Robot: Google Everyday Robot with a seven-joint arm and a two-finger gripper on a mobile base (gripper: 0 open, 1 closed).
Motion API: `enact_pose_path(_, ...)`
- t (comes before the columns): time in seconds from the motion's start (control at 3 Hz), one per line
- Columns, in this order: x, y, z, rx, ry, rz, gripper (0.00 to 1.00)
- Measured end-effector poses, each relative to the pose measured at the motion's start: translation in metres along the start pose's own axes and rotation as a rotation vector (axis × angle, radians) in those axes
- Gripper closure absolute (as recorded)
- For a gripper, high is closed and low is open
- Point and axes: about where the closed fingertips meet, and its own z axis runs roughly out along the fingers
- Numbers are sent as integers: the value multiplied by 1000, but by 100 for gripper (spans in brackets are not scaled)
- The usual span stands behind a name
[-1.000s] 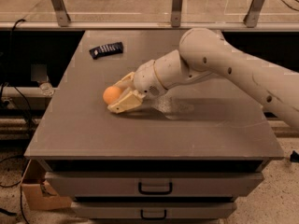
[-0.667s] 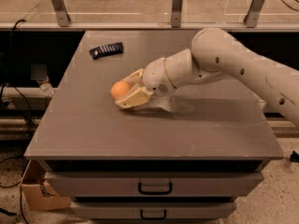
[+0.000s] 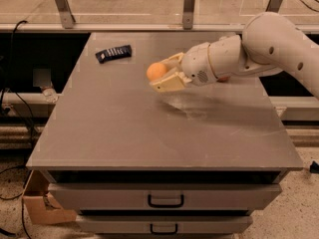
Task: Move orange near rxbar blueberry
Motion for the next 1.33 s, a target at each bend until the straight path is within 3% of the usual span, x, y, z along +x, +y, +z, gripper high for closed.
enact_pose_path(0.33, 1, -4, 7, 0, 8, 2, 100)
enact_pose_path(0.67, 5, -41, 25, 31, 41, 18, 100)
enact_pose_path(1.33, -9, -118, 67, 170, 79, 49, 100)
